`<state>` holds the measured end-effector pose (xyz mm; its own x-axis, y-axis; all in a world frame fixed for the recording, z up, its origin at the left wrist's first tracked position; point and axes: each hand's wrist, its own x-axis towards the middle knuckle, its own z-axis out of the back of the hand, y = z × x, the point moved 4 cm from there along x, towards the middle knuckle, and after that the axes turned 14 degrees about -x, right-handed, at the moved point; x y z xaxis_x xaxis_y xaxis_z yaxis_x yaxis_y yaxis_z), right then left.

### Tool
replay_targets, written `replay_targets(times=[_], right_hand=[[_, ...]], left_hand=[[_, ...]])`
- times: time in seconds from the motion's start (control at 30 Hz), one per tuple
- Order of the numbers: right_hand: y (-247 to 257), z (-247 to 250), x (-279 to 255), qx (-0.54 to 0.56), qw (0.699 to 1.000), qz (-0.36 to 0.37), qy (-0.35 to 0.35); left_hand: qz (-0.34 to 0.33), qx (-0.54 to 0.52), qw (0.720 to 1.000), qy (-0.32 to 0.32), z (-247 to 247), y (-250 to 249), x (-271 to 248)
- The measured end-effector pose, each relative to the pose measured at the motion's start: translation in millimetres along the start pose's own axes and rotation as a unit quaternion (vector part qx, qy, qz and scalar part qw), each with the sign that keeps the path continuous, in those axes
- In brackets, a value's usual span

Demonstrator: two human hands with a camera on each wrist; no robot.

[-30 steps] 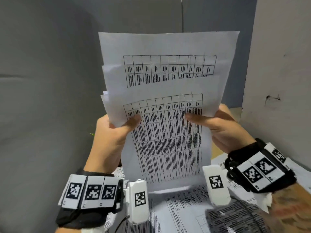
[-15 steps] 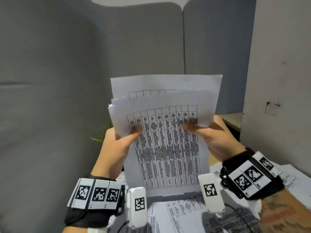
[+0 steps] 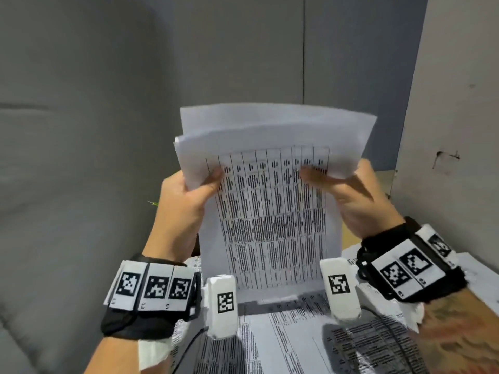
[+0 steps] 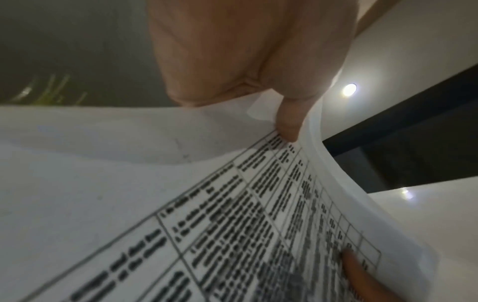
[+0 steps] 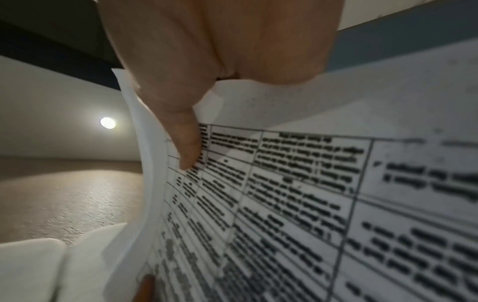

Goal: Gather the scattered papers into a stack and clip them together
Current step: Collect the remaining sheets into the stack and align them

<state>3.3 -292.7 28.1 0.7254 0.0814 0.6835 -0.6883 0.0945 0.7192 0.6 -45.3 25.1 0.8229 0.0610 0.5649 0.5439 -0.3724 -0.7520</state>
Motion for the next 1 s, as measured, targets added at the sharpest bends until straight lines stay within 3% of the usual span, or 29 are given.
replay_targets(times=[0.1, 0.37, 0.6, 0.7, 0.8, 0.9, 1.0], right_hand=[[10.8, 3.3, 1.2, 0.027, 0.999, 0.018, 0.022], [-37.3, -1.8, -6.9, 0.060, 0.988, -0.104, 0.093], [-31.9, 0.8, -4.1, 0.051, 0.992, -0.107, 0.041], [-27.6, 3.4, -2.5, 0.014, 0.996, -0.082, -0.022], [-19.0, 8.6, -2.2, -0.100, 0.988, -0.011, -0.117], [-7.9, 5.1, -1.5, -0.267, 0.950, 0.103, -0.128], [-1.8, 4.9, -0.5, -0.318, 0.931, 0.119, -0.136]], left_hand=[[-0.010, -0.013, 1.000, 0.015, -1.5, -9.5, -0.4], [0.060, 0.017, 0.998, 0.026, -0.1, 18.1, -6.7], [0.071, 0.026, 0.996, 0.047, 8.6, 25.6, -5.7], [0.087, 0.040, 0.994, 0.058, 8.9, 32.3, -7.6], [0.088, 0.047, 0.993, 0.058, 7.6, 33.1, -6.7], [0.091, 0.041, 0.993, 0.056, 8.8, 31.9, -6.4], [0.089, 0.043, 0.993, 0.065, 9.9, 31.5, -6.2]])
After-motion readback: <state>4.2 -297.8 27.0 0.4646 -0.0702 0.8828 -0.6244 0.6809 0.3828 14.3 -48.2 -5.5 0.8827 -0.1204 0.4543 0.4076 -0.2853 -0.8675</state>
